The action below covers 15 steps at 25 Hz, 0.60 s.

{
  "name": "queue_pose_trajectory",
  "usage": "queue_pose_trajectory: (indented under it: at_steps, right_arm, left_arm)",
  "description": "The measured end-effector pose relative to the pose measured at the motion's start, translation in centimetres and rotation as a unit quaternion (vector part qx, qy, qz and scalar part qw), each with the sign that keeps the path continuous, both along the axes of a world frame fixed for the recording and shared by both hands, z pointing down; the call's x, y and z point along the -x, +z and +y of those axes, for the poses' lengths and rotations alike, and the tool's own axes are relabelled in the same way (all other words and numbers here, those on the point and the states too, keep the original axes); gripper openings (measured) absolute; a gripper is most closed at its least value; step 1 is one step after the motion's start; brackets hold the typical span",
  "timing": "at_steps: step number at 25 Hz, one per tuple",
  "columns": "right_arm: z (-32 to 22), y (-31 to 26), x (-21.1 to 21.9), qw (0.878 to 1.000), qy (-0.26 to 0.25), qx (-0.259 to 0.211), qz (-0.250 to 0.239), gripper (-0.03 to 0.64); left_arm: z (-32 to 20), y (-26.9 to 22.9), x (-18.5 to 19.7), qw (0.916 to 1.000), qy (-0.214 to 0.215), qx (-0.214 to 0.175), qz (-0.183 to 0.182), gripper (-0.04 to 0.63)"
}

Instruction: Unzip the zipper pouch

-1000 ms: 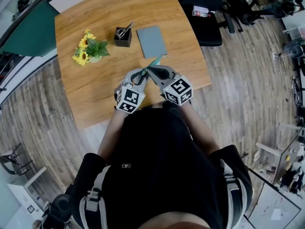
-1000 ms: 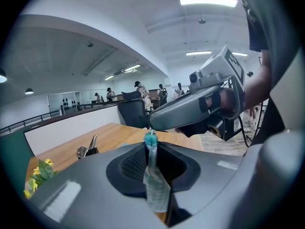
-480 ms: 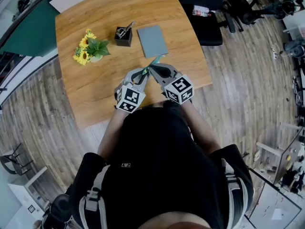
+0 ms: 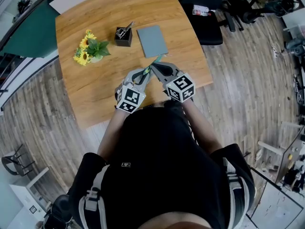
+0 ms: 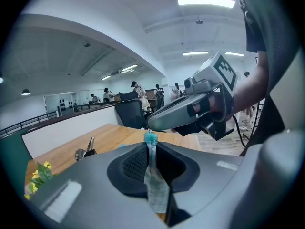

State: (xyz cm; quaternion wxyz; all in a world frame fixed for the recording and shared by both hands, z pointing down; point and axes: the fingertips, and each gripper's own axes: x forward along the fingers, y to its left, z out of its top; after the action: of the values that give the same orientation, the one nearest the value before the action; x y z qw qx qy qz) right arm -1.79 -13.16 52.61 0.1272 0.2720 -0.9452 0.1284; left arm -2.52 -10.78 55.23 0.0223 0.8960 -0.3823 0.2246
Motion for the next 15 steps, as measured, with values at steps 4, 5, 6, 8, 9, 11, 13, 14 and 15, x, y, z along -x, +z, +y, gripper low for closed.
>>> queue_pose_trajectory:
  at_steps: [4, 5, 6, 8, 9, 11, 13, 14, 15]
  right_arm:
    - [-0.03, -0.12, -0.18, 1.000, 0.000, 0.000, 0.000, 0.008]
    - [-0.07, -0.11, -0.22, 1.000, 0.001, 0.000, 0.001, 0.008]
    - [-0.11, -0.08, -0.27, 1.000, 0.002, 0.000, 0.001, 0.006]
    - [-0.22, 0.01, -0.37, 1.000, 0.004, 0.001, 0.002, 0.008]
    - [-0.29, 0.04, -0.43, 1.000, 0.005, 0.001, 0.002, 0.006]
    - [-0.35, 0.07, -0.52, 1.000, 0.006, 0.002, 0.003, 0.006]
    - [-0.38, 0.16, -0.61, 1.000, 0.006, 0.001, 0.005, 0.008]
    - [-0.42, 0.22, -0.68, 1.000, 0.007, 0.002, 0.005, 0.006]
    - [-0.47, 0.26, -0.75, 1.000, 0.008, 0.002, 0.005, 0.006]
  left_arm:
    - [0.00, -0.15, -0.18, 1.0000, 0.003, 0.000, -0.001, 0.035]
    - [-0.01, -0.14, -0.22, 1.0000, 0.003, 0.000, -0.002, 0.034]
    - [-0.02, -0.11, -0.25, 1.0000, 0.003, 0.001, -0.002, 0.035]
    - [-0.03, -0.06, -0.30, 1.0000, 0.004, 0.002, -0.001, 0.035]
    - [-0.02, -0.08, -0.31, 1.0000, 0.004, 0.002, 0.000, 0.034]
    - [0.02, -0.13, -0.32, 1.0000, 0.004, 0.002, 0.001, 0.034]
    - [0.08, -0.15, -0.35, 1.0000, 0.005, 0.002, 0.002, 0.034]
    - [0.10, -0.15, -0.37, 1.0000, 0.005, 0.002, 0.002, 0.034]
    - [0.10, -0.15, -0.40, 1.0000, 0.005, 0.002, 0.002, 0.034]
